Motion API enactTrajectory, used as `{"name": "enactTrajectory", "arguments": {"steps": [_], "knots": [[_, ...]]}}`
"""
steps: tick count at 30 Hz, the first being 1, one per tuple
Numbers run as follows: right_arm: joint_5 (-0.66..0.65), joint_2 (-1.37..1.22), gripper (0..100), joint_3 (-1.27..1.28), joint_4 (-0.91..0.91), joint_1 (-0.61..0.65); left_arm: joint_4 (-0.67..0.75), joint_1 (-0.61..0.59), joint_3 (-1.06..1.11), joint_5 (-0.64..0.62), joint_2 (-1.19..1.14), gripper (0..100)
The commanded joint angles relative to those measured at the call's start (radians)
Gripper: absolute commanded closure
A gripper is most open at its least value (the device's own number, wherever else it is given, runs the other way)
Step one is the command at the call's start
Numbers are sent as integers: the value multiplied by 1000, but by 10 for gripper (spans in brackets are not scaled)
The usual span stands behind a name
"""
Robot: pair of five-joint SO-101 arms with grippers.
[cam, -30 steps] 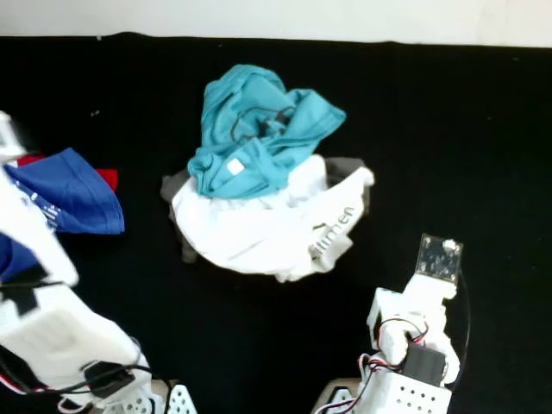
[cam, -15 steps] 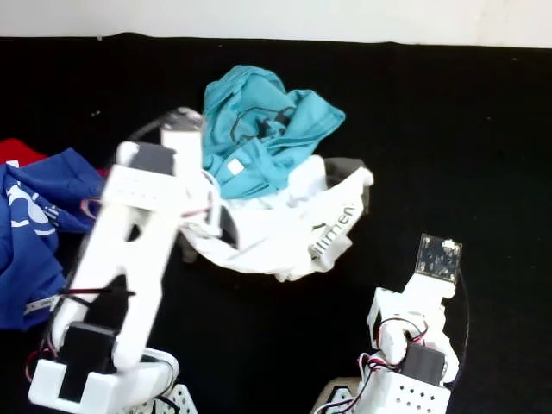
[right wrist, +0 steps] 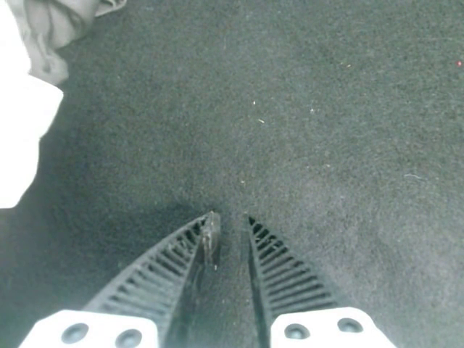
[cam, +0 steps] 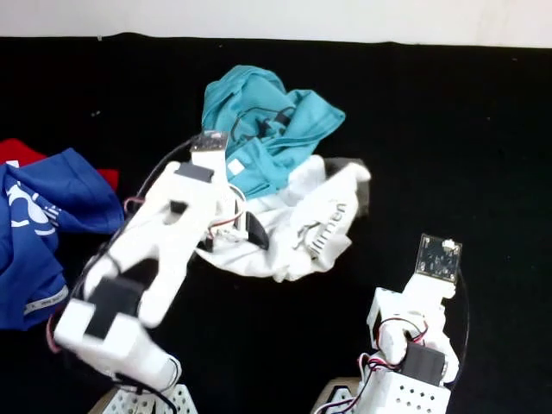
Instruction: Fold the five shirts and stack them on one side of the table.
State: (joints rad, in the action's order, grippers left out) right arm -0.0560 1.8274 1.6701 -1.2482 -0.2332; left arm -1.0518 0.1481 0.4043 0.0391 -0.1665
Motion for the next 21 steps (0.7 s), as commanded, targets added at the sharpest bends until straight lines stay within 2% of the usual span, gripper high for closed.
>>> {"name": "enactTrajectory", "arguments": {"steps": [1, 3, 7, 9, 12, 18, 21], "knots": [[-2, 5, 933, 133, 2, 4, -103, -47, -197, 21, -166, 646], [-2, 5, 933, 133, 2, 4, -215, -65, -315, 87, -252, 707], [-2, 5, 933, 133, 2, 4, -368, -148, -510, 112, -394, 1000], [-2, 5, 933, 133, 2, 4, -428, -222, -593, 117, -444, 966], [-2, 5, 933, 133, 2, 4, -505, -366, -720, 120, -472, 988], [-2, 5, 933, 133, 2, 4, -704, -671, -1122, 255, -472, 992], [-2, 5, 933, 133, 2, 4, -723, -831, -1330, 302, -453, 992]]}}
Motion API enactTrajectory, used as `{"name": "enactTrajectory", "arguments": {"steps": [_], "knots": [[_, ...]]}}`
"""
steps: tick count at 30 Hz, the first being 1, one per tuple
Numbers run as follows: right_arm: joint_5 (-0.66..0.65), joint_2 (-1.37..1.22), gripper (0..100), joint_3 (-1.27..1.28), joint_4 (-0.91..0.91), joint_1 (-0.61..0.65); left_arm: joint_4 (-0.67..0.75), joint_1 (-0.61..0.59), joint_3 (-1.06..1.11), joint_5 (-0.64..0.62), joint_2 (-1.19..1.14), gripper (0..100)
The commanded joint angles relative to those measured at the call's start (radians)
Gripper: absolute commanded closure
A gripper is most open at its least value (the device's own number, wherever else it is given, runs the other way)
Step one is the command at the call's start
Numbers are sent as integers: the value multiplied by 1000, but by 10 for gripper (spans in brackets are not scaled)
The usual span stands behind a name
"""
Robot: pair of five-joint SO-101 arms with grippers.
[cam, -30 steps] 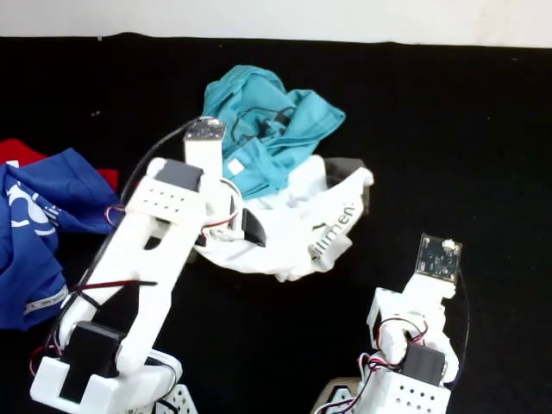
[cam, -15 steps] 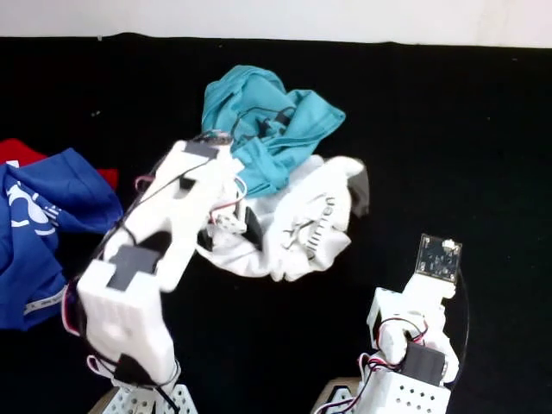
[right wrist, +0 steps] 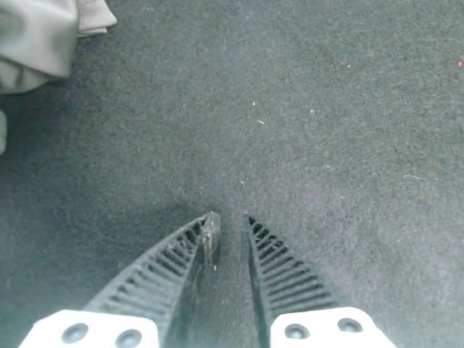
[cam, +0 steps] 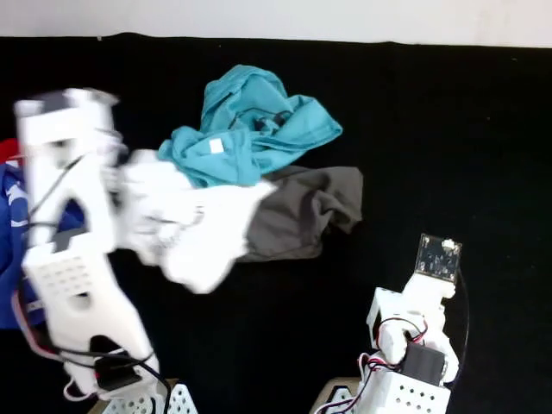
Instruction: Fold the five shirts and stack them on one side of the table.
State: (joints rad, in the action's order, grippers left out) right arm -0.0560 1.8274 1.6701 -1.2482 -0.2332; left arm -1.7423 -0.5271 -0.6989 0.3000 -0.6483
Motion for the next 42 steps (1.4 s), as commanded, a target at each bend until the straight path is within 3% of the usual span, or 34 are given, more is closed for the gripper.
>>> {"name": "enactTrajectory", "arguments": {"steps": [1, 9, 17, 24, 28, 32, 34, 38, 42], "knots": [[-2, 5, 933, 133, 2, 4, -32, -205, -286, 54, 44, 992], [-5, 5, 933, 133, 2, 7, -25, -440, -671, 123, 142, 992], [-5, 5, 933, 133, 2, 8, -25, -466, -745, 224, 21, 983], [-8, 5, 933, 133, 8, 8, -28, -504, -740, 226, -65, 739], [-8, 5, 933, 133, 136, 7, -31, -498, -740, 201, 16, 695], [-11, 5, 931, 131, 268, 7, -32, -420, -731, 94, 147, 695], [-84, 5, 917, 128, 298, 5, -32, -348, -717, 49, 202, 695], [-275, 5, 803, 128, 308, 1, -32, -125, -515, 32, 303, 695], [-270, 2, 742, 44, 280, 2, -26, 145, -183, 26, 343, 692]]}}
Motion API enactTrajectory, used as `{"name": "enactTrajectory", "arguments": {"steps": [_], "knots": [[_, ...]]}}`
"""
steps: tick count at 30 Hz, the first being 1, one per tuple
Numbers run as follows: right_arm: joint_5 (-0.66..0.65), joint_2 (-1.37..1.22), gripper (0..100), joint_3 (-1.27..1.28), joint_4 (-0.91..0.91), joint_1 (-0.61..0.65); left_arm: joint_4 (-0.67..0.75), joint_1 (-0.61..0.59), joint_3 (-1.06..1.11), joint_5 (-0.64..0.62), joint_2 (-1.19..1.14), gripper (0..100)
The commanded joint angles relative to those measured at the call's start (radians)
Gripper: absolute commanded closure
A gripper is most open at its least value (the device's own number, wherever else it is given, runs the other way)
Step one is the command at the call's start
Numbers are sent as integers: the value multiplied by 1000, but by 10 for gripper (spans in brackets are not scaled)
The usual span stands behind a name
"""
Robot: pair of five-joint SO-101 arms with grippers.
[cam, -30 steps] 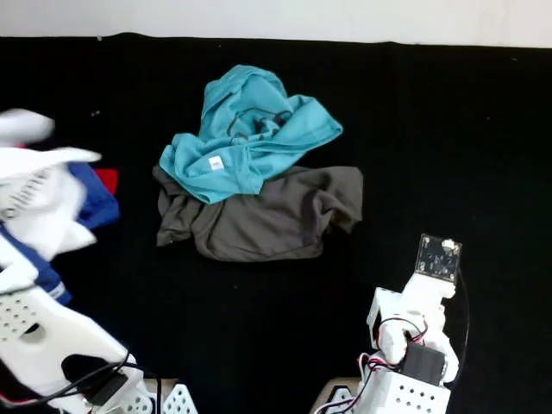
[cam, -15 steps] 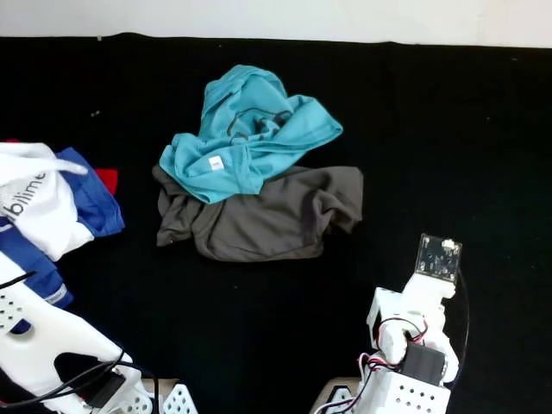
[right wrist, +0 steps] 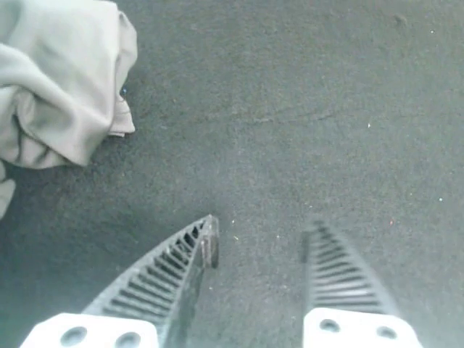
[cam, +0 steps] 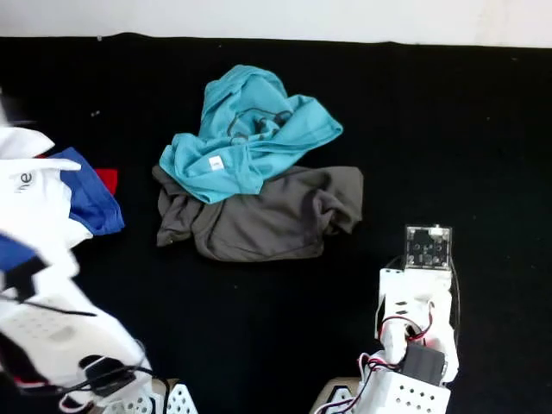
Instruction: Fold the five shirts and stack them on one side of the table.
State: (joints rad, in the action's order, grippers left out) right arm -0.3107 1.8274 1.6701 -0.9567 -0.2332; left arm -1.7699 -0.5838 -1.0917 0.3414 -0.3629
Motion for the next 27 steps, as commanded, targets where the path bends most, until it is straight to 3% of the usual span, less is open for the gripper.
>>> {"name": "enactTrajectory", "arguments": {"steps": [1, 4, 8, 13, 21, 23, 25, 26, 27], "knots": [[-18, 2, 742, 1, -41, 2, 9, 269, 277, -32, 51, 692], [-20, 1, 742, -156, -156, 2, 126, 426, 403, -137, -2, 691], [-25, -1, 740, -369, -295, 5, 290, 552, 418, -293, -120, 691], [-106, -97, 739, -587, -401, 1, 348, 668, 417, -307, -257, 662], [-106, -456, 740, -921, -421, 7, 393, 602, 275, -302, -453, 681], [-106, -510, 741, -992, -417, 7, 354, 565, 220, -302, -481, 782], [-104, -556, 741, -1033, -414, 12, 299, 521, 154, -305, -490, 960], [-104, -576, 741, -1041, -414, 24, 276, 498, 124, -305, -490, 1000], [-104, -593, 741, -1043, -414, 38, 247, 470, 91, -305, -487, 966]]}}
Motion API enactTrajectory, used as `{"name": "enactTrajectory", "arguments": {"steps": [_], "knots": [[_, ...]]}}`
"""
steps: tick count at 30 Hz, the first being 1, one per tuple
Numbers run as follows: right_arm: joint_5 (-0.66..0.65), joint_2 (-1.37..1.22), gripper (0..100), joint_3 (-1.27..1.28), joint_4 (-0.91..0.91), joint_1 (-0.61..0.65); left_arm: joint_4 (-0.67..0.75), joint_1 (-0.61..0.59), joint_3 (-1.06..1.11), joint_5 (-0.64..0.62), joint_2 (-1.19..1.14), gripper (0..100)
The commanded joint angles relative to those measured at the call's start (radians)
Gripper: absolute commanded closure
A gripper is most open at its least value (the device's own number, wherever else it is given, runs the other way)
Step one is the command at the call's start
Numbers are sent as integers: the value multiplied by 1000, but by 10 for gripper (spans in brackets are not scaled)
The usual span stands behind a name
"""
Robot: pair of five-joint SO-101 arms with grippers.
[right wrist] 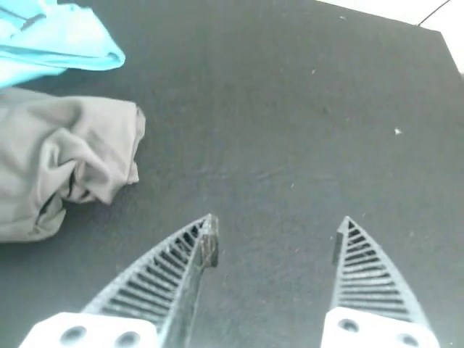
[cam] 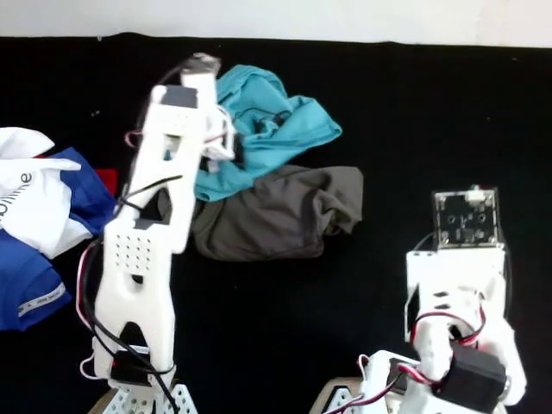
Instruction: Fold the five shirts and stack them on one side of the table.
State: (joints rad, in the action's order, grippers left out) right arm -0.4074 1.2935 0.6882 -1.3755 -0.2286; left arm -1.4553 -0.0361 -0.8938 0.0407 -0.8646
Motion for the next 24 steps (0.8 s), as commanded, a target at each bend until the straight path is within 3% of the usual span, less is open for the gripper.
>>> {"name": "enactTrajectory", "arguments": {"steps": [1, 7, 10, 18, 24], "knots": [[-8, -77, 741, -61, 5, 50, -97, -105, -142, -5, 16, 969], [31, -183, 741, -70, 8, 131, -321, -341, -559, 9, 19, 992], [127, -248, 741, -70, 18, 173, -324, -509, -754, 86, 62, 992], [173, -417, 741, -70, 97, 262, -316, -917, -768, 319, 325, 992], [173, -489, 741, -68, 130, 280, -195, -1184, -768, 362, 371, 992]]}}
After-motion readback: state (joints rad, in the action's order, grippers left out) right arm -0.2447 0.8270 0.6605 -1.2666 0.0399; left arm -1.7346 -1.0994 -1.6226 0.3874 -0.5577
